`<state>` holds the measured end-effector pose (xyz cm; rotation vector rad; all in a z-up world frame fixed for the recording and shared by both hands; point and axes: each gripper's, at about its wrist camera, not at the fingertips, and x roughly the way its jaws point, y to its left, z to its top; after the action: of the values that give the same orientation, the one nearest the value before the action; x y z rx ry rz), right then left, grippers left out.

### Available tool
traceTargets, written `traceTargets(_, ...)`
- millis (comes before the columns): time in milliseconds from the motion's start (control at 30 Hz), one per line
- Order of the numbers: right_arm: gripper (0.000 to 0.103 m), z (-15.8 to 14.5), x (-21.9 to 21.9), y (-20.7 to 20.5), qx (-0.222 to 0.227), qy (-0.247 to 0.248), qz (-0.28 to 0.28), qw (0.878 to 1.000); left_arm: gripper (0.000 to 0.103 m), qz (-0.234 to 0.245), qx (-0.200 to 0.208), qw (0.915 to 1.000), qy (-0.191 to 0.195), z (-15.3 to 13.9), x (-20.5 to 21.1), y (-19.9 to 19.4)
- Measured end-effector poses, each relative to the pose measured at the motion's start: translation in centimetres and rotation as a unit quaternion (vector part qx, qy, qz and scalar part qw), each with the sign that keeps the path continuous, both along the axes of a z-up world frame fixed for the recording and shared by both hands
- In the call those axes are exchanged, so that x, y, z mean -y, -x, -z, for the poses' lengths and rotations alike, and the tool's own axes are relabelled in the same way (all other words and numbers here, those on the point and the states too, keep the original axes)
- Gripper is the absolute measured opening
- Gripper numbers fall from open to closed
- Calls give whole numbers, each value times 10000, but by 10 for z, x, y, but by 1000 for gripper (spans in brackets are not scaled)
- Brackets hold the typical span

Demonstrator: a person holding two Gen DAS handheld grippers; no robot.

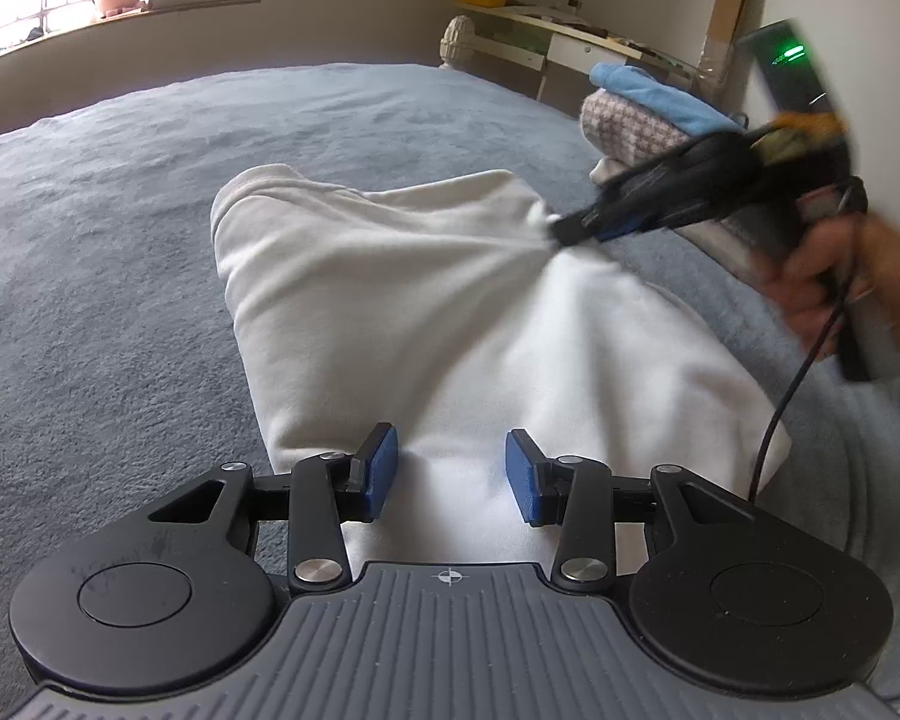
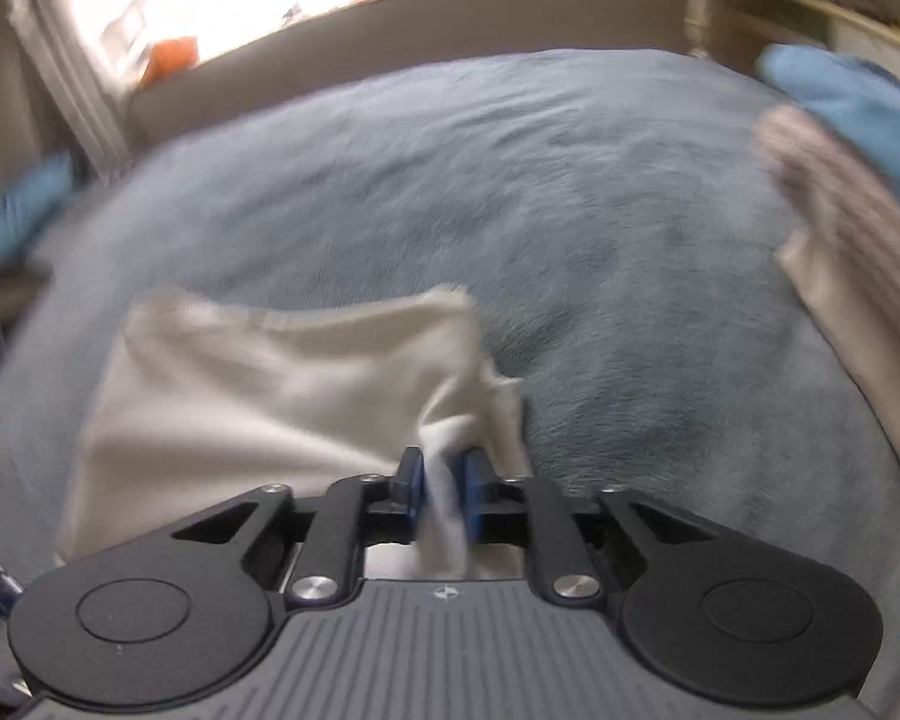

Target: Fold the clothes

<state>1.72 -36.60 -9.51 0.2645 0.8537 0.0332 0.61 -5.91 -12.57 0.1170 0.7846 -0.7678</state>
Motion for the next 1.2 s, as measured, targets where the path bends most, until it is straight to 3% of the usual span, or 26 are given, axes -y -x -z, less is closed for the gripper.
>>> traceTargets(133, 20, -25, 30, 34, -42, -802, 45, 9968, 40, -18, -31, 10000, -13, -1, 2, -3)
traceTargets(200, 28, -29, 39, 53, -205, -1268, -116, 9917, 41, -24, -22, 10000, -16, 0, 2, -2)
traceTargets(233, 37, -27, 42, 61, -341, -1388, -174, 9896, 41, -27, -15, 10000, -18, 0, 2, -2)
traceTargets(267, 41, -25, 41, 69, -468, -1424, -222, 9885, 41, -31, -10, 10000, -23, 0, 2, -1)
traceTargets(433, 41, -6, 24, 101, -906, -1239, -519, 9868, 41, -61, -12, 10000, -72, -1, 5, -2)
traceTargets(500, 39, 3, 19, 108, -953, -1196, -556, 9867, 41, -68, 11, 9999, -99, -1, 6, -2)
traceTargets(533, 29, 6, 15, 112, -938, -1157, -564, 9872, 41, -76, 17, 9999, -112, -1, 6, -1)
traceTargets(567, 4, 9, 10, 115, -908, -1109, -570, 9880, 41, -84, 20, 9999, -124, -2, 6, -1)
traceTargets(700, 4, 1, 8, 126, -743, -848, -433, 9927, 41, -84, 24, 9998, -151, -4, 5, 0)
traceTargets(800, 3, 14, 9, 125, -1006, -619, -334, 9924, 41, -35, 83, 9998, -205, -3, 7, 2)
traceTargets(900, 9, 15, 30, 125, -980, -1256, -57, 9872, 41, -47, 128, 9996, -244, -2, 6, 3)
traceTargets(1000, 11, 4, 62, 132, -372, -2070, 402, 9768, 41, -77, 116, 9996, -228, -2, 4, 4)
traceTargets(1100, 11, 12, 83, 122, -300, -2087, 894, 9734, 41, -84, 112, 9996, -249, -2, 6, 4)
traceTargets(1200, 10, 28, 81, 103, -519, -1954, 874, 9754, 41, -75, 108, 9996, -244, -3, 5, 4)
